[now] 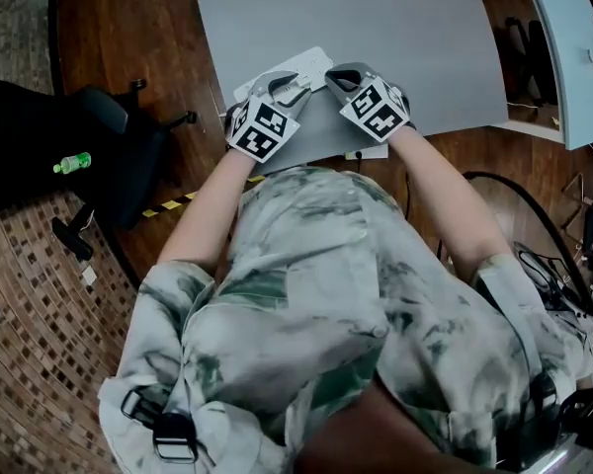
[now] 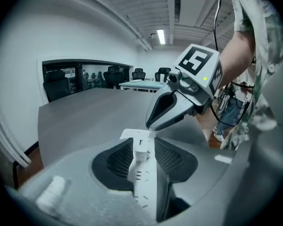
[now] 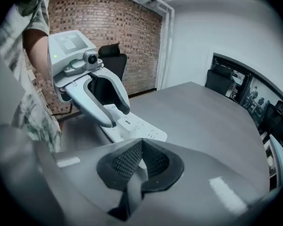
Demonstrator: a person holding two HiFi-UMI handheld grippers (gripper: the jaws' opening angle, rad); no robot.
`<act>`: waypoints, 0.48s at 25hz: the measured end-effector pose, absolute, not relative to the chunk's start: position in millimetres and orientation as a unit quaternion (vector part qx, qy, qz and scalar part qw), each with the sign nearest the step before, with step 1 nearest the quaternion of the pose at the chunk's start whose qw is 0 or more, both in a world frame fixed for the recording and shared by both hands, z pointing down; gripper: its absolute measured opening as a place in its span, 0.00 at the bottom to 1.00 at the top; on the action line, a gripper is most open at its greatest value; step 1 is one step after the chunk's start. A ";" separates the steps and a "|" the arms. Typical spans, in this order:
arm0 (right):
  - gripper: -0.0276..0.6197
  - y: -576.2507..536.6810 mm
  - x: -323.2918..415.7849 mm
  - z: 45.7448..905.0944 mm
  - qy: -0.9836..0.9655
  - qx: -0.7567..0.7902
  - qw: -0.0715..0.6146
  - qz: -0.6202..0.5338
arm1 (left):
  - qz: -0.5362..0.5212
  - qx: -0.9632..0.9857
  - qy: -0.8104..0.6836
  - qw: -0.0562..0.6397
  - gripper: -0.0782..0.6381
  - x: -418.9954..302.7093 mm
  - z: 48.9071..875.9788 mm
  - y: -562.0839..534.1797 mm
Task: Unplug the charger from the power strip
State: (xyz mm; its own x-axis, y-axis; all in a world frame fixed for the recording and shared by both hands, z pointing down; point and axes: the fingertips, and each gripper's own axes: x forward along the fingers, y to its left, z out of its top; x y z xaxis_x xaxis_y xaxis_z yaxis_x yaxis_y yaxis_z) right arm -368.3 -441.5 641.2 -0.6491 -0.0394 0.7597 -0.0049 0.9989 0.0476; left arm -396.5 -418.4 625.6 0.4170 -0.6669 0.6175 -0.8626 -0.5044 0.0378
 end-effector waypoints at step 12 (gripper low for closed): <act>0.04 -431.8 -371.3 673.7 -0.866 -0.037 0.495 -0.062 | 0.323 0.835 -0.408 0.179 0.25 -371.4 654.8 -432.1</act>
State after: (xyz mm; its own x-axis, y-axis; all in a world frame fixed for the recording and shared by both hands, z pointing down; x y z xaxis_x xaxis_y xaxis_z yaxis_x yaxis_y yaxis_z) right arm -371.3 -431.8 673.7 -0.5066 0.0030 0.8622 0.1260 0.9895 0.0705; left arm -371.4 -432.1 654.8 0.4574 -0.5662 0.6857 -0.7975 -0.6023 0.0348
